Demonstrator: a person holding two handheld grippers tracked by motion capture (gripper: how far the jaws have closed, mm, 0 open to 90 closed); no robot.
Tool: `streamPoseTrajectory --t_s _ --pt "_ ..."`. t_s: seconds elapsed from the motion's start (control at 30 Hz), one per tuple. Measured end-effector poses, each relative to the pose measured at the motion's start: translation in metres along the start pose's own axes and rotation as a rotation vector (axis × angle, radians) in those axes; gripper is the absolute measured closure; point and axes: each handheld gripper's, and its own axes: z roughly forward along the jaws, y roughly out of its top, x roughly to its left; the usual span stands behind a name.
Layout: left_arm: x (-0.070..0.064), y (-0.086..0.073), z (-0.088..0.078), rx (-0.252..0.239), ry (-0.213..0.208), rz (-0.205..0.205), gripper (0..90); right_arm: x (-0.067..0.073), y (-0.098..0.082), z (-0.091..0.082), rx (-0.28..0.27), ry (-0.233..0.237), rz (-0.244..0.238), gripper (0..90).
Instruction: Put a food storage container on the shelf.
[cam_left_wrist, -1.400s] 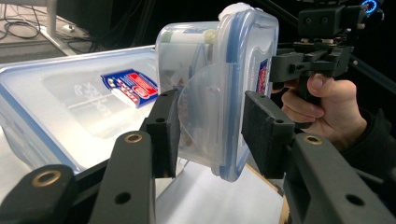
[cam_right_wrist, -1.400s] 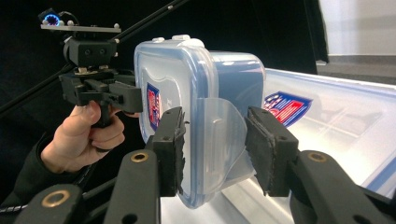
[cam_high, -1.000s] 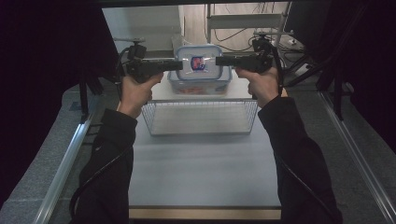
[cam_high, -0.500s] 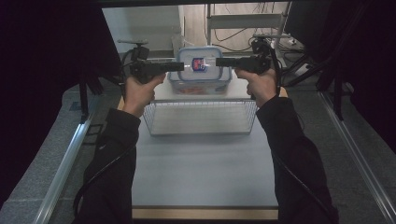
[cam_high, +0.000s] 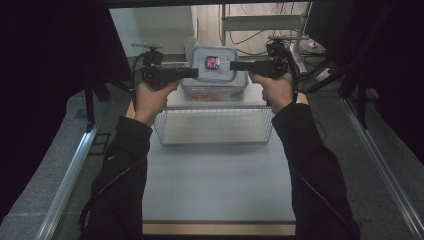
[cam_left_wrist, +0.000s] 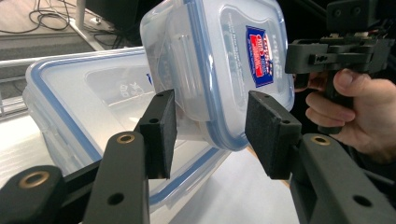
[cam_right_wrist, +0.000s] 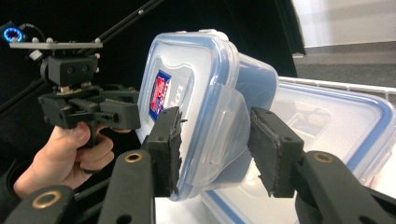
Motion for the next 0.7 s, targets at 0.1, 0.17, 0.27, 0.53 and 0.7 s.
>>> streamPoseTrajectory --t_s 0.1,0.17,0.27,0.53,0.7 --pt "-0.001 0.0 0.0 -0.007 0.004 -0.001 53.6 -0.001 0.001 0.001 -0.011 -0.004 -0.003 54.1" --pt "-0.002 0.001 0.001 -0.01 0.008 -0.002 51.6 0.0 0.002 0.001 -0.017 -0.022 -0.004 53.3" --pt "-0.004 0.001 0.004 0.0 0.028 0.007 45.4 0.002 0.002 0.002 -0.031 -0.066 -0.031 54.3" --pt "-0.007 -0.001 0.006 -0.003 0.071 0.039 39.9 0.006 0.003 -0.002 -0.057 -0.139 -0.075 53.8" --pt "-0.01 0.0 0.003 -0.023 0.097 0.067 37.4 0.007 0.003 -0.008 -0.079 -0.146 -0.11 53.1"
